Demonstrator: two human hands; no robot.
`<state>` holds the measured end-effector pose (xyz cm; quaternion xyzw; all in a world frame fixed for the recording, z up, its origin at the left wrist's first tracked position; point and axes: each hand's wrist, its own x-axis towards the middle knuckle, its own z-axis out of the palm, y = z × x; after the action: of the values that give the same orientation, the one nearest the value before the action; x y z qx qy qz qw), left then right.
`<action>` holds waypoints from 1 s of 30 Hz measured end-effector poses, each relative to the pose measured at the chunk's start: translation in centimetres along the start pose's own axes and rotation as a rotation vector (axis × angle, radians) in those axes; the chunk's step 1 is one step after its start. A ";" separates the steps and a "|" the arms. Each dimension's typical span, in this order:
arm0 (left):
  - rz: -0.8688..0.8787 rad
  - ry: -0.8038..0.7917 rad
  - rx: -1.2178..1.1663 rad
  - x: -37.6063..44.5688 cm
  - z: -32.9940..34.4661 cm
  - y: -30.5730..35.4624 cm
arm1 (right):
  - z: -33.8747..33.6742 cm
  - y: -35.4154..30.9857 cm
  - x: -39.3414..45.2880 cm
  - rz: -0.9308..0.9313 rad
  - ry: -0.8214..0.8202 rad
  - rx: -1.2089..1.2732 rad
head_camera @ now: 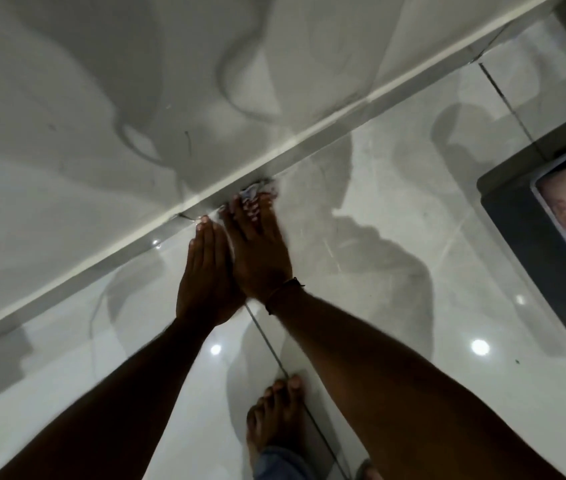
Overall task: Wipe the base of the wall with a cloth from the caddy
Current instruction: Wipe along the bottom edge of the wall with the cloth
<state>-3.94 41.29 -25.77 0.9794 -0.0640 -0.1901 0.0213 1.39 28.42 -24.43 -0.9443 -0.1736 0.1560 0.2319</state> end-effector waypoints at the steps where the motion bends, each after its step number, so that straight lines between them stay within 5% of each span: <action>1: 0.038 0.016 0.033 -0.2 0.1 -0.3 | 0.3 -0.4 -0.2 -0.047 -0.026 0.005; 4: 0.013 0.011 0.023 -0.4 0.3 -0.5 | -0.1 0.8 -0.2 -0.146 -0.064 -0.021; 9: -0.069 0.004 -0.085 -0.2 -0.1 -0.4 | -0.9 1.4 0.2 -0.045 -0.054 -0.023; 14: -0.091 0.041 -0.130 -0.2 0.1 0.1 | -2.7 6.6 1.1 -0.265 -0.051 -0.160; 24: -0.129 0.123 -0.176 0.1 1.3 0.4 | -13.6 23.2 4.3 0.068 0.148 -0.243; 30: -0.145 0.137 -0.164 0.3 2.2 0.0 | -20.2 31.2 7.0 0.278 0.121 -0.248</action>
<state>-4.52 41.18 -27.91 0.9872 0.0246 -0.1283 0.0915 23.18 -2.46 -24.27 -0.9882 -0.0452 0.1070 0.1002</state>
